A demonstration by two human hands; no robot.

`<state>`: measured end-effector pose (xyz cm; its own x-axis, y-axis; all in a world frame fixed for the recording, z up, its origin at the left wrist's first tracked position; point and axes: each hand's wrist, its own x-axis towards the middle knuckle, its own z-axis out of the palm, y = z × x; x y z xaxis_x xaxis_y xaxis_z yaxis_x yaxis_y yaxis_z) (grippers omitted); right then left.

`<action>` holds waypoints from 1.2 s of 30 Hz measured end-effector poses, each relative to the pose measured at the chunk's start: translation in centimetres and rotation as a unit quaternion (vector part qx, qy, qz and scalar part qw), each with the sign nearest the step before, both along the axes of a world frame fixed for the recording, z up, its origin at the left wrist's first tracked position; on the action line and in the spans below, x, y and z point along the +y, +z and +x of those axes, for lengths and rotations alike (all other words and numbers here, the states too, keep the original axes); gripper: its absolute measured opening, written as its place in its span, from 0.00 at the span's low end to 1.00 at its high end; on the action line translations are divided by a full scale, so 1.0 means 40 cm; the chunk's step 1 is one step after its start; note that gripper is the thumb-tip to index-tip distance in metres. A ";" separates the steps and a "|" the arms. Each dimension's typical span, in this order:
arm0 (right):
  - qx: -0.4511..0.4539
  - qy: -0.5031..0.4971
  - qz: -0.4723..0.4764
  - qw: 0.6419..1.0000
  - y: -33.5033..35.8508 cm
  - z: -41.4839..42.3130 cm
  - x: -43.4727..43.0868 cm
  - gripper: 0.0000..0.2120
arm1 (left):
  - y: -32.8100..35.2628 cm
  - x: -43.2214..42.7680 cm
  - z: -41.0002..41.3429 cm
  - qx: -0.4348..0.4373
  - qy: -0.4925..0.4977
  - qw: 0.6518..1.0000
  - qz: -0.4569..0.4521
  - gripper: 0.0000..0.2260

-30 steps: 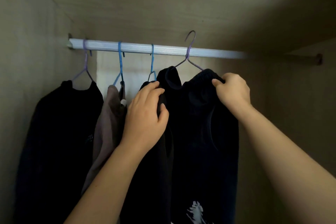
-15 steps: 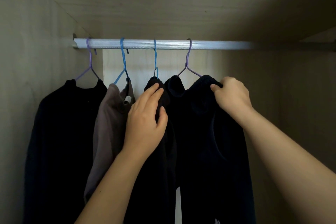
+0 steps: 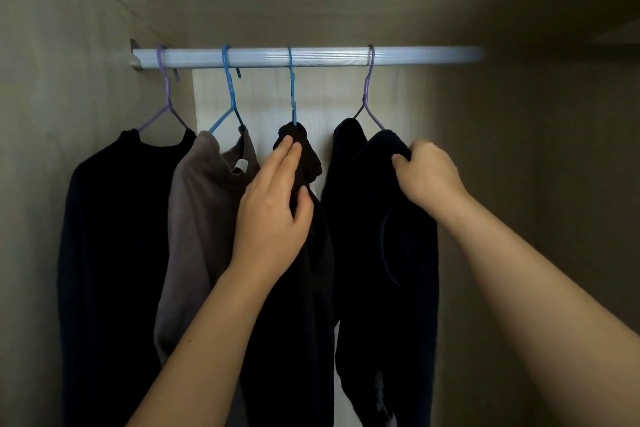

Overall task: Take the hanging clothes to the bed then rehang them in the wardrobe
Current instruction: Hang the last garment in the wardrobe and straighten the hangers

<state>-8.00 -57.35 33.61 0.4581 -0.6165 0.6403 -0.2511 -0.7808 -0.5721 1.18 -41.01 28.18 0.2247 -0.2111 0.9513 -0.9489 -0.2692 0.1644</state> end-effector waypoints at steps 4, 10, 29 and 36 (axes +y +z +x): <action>-0.023 0.018 0.010 1.000 -0.025 -0.027 0.004 0.13 | -0.003 0.021 -0.024 0.011 -0.008 1.000 0.018 0.24; -0.046 -0.069 -0.058 0.995 -0.020 -0.059 0.033 0.12 | 0.009 0.062 -0.036 0.028 0.002 0.998 0.060 0.25; -0.078 -0.062 -0.158 0.982 -0.055 -0.098 0.163 0.16 | -0.001 0.191 -0.089 -0.104 0.072 0.992 0.024 0.20; -0.015 0.117 -0.020 0.993 -0.019 0.000 0.334 0.24 | 0.010 0.280 -0.068 -0.165 0.169 0.971 0.038 0.16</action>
